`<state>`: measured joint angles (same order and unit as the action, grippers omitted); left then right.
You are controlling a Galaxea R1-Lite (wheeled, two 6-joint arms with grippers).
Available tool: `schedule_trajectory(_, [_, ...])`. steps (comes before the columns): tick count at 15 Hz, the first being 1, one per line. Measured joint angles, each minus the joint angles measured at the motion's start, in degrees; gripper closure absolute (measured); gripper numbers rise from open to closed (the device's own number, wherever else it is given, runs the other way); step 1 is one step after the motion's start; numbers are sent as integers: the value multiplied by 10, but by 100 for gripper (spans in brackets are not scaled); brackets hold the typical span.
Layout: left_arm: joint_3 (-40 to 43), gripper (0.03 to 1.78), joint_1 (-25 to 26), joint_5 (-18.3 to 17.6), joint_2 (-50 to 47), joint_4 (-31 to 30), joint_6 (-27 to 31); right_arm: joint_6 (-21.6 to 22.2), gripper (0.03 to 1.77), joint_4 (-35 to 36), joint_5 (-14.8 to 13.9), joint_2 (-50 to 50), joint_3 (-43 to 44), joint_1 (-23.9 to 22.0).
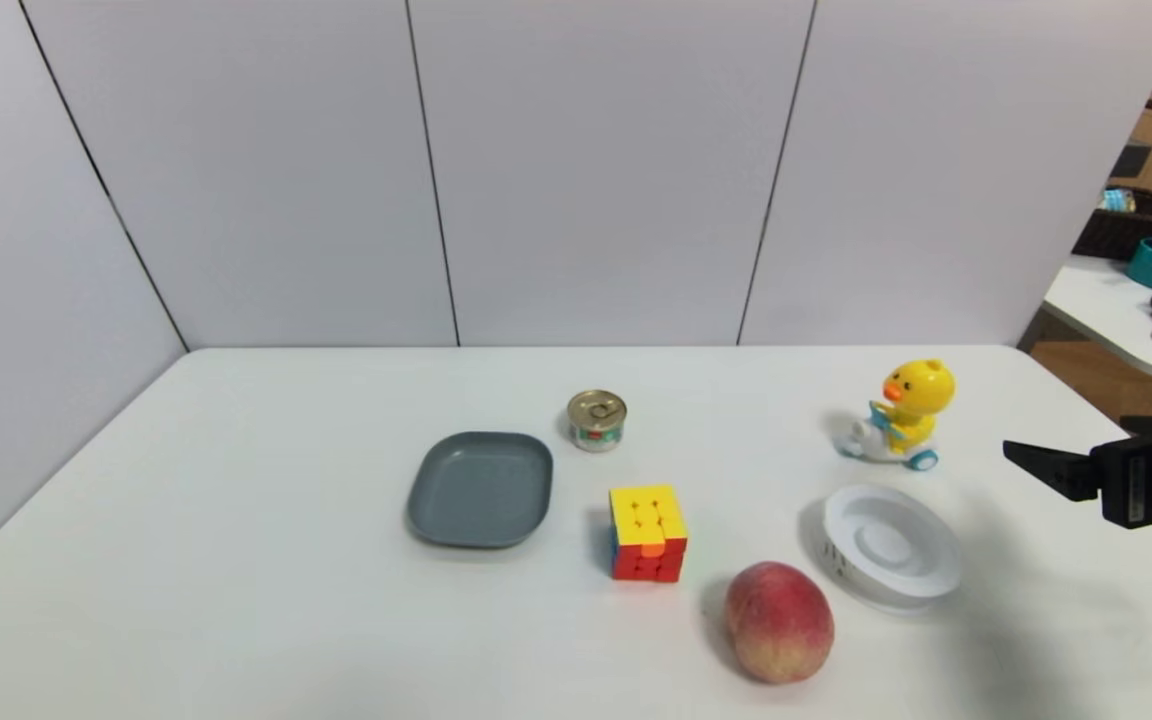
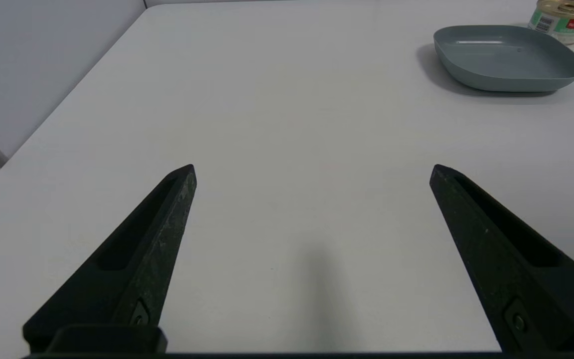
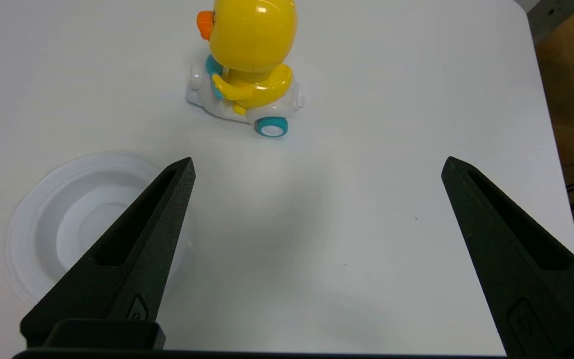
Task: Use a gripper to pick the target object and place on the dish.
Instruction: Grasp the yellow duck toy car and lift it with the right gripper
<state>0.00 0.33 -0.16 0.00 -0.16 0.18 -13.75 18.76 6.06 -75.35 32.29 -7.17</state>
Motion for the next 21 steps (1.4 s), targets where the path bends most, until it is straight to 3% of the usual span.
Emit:
schedule_trajectory(3, [0, 12, 0, 0, 0, 0, 0, 3, 9, 90, 21, -47, -41, -8])
schedule_trajectory(10, [0, 12, 0, 0, 0, 0, 0, -6, 9, 142, 195, -135, -63, -89])
schedule_trajectory(15, [0, 12, 0, 0, 0, 0, 0, -57, 9, 157, 314, -166, -69, -145])
schedule_trajectory(21, [0, 12, 0, 0, 0, 0, 0, -55, 9, 202, 346, -195, -64, -152])
